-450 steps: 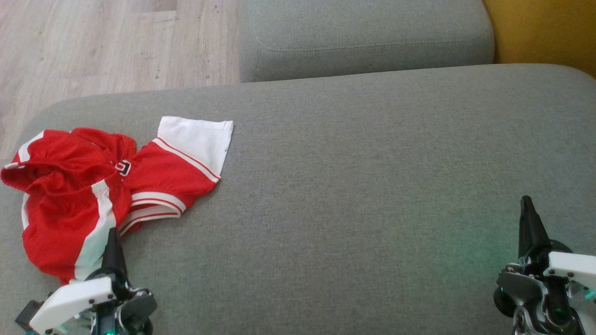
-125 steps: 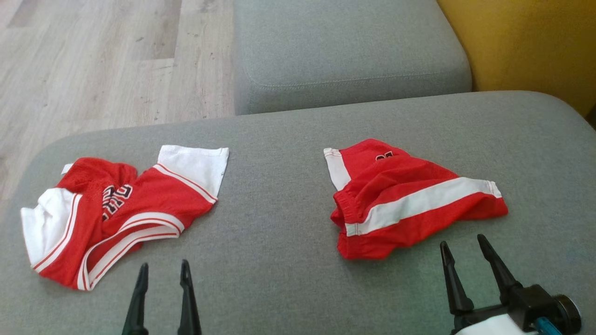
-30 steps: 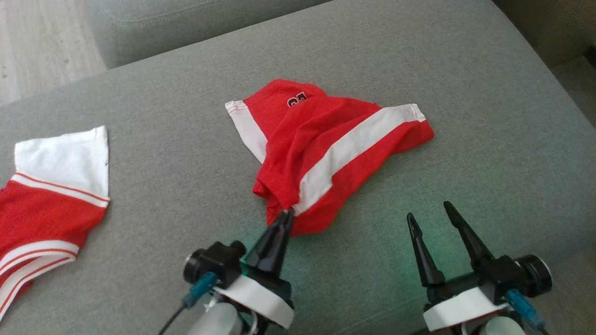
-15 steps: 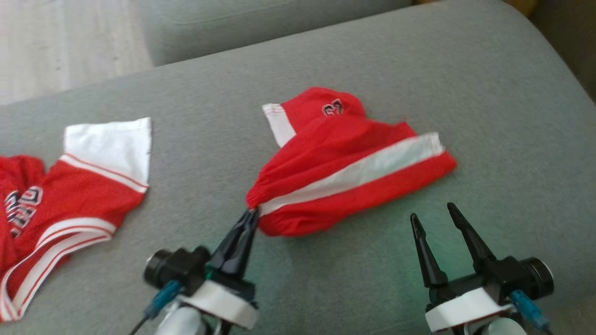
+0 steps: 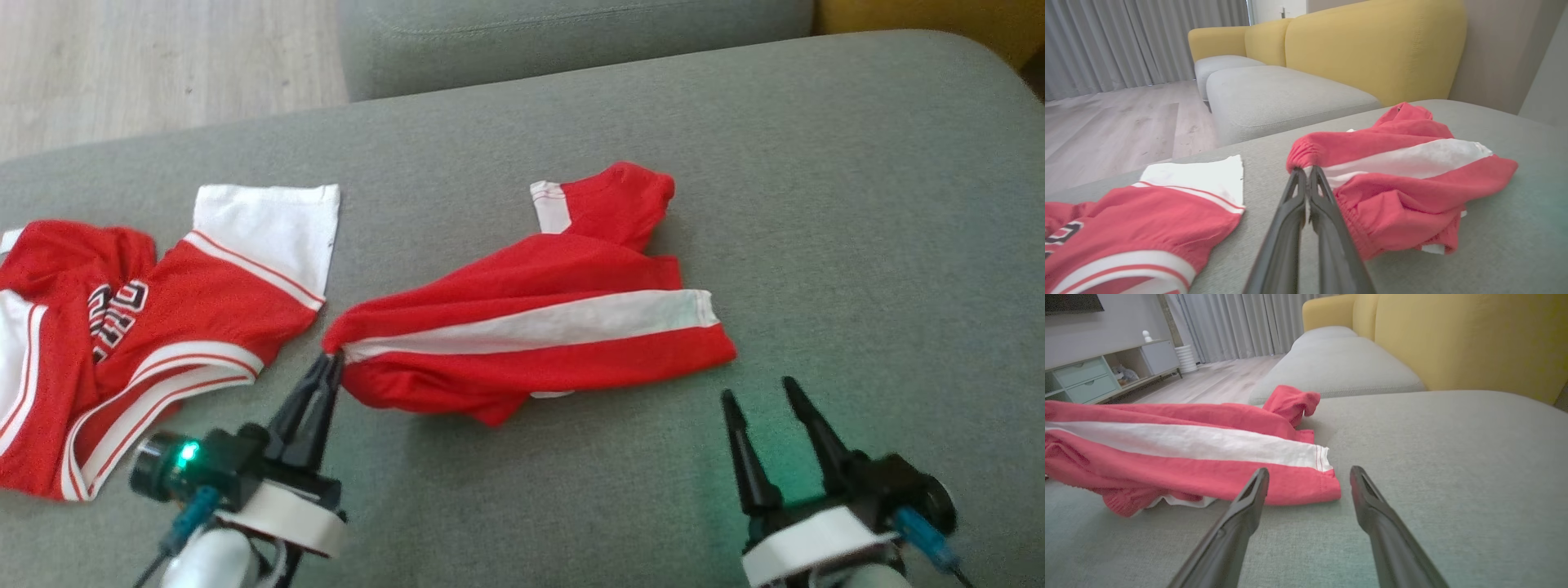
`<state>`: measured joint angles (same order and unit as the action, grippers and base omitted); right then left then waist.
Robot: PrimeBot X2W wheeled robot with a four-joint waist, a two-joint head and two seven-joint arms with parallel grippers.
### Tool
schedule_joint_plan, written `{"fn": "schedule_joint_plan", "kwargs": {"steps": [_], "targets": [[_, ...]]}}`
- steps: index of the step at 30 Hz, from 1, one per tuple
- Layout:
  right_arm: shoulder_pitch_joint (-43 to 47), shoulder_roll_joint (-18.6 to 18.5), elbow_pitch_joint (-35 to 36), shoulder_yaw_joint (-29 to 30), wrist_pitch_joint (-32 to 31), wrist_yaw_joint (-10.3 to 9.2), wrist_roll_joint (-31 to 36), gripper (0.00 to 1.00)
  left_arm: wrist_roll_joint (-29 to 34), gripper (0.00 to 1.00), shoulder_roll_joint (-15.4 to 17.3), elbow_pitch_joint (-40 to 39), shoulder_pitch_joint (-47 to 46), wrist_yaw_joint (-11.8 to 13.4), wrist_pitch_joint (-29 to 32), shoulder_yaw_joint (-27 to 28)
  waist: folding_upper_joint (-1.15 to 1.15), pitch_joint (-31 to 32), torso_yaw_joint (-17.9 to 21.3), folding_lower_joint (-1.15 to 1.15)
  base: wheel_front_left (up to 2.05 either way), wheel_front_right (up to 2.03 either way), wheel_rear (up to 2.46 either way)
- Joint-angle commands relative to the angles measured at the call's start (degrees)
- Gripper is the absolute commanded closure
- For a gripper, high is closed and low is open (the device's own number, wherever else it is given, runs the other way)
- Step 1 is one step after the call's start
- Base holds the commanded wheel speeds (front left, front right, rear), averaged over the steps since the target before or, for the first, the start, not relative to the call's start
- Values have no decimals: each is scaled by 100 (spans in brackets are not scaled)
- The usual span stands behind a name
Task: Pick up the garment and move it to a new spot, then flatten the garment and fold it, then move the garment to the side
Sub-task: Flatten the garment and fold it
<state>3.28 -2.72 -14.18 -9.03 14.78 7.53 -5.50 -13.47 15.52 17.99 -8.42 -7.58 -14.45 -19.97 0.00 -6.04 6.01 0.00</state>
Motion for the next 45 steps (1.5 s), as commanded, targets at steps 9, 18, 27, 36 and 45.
{"fn": "schedule_joint_plan", "kwargs": {"steps": [9, 18, 27, 36, 45], "targets": [[-1654, -758, -1348, -844, -190, -4, -820, 0, 177, 100, 254, -44, -652, 12, -55, 338, 0, -253, -219, 0, 0, 0, 0], [-2632, -1291, -2297, -1974, -353, -4, -2121, 0, 186, 100, 174, -27, -779, 10, -55, 194, 0, -357, -393, 0, 0, 0, 0], [-3227, -1509, -2740, -3200, -250, -4, -3330, 8, 177, 100, 149, -28, -918, 9, -55, 80, 0, -586, -528, 0, 0, 0, 0], [-3604, -1762, -2896, -3922, -61, -4, -4078, 100, 220, 100, 148, 36, -1029, 9, -55, 40, 0, -647, -626, 0, 0, 0, 0], [-4052, -2347, -2177, -3214, 19, -4, -4130, 100, 26, 100, 379, -230, -1478, 9, -55, -200, 0, -600, -424, 0, 0, 0, 0]]}}
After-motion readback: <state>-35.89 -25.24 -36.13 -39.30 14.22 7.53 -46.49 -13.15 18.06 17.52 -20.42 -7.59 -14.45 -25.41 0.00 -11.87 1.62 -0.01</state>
